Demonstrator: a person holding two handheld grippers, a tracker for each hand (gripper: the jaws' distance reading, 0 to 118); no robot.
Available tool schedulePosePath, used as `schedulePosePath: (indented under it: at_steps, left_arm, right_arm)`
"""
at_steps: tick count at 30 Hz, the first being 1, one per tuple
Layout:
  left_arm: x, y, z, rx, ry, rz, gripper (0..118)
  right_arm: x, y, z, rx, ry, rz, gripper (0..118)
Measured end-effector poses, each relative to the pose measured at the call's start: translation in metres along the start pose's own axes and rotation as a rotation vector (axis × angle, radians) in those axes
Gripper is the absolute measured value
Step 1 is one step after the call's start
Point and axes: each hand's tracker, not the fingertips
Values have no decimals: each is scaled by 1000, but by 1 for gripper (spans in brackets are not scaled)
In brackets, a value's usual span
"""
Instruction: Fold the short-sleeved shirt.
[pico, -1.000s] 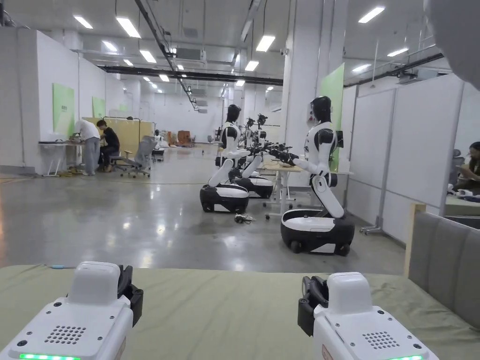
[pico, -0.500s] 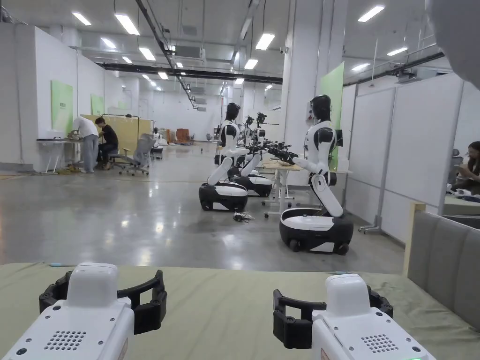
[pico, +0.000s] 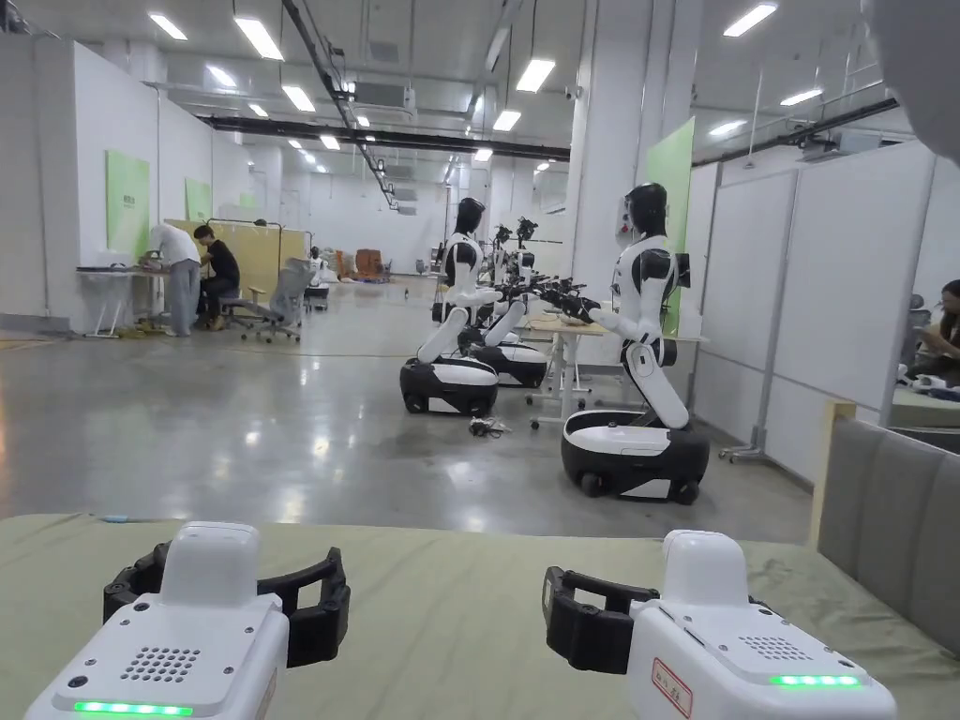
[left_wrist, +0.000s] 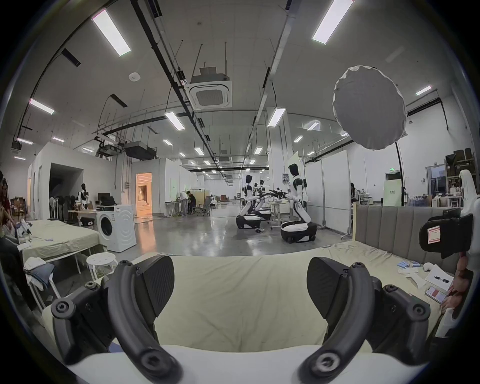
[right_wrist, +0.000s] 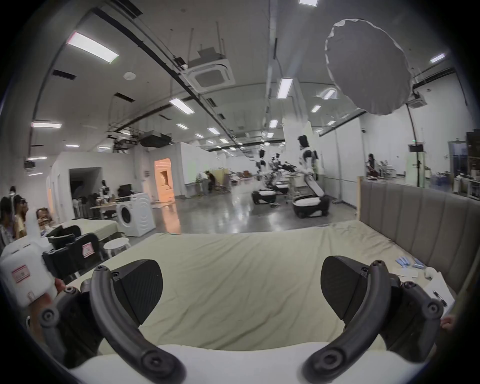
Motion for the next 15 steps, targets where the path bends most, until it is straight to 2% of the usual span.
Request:
schedulePosePath:
  at_steps: [4, 10, 12, 15]
  left_arm:
    - [0, -3, -2, -4, 3, 2, 103]
    - [0, -5, -4, -10, 11, -2, 103]
    - [0, -6, -3, -13, 9, 2, 103]
    - [1, -6, -2, -15, 11, 2, 103]
  right_arm:
    - [11, -9, -20, -9, 7, -10, 118]
    - [6, -5, -3, 33, -34, -41, 118]
    - [9, -5, 2, 47, -13, -50, 118]
    - [9, -2, 8, 43, -4, -110, 118]
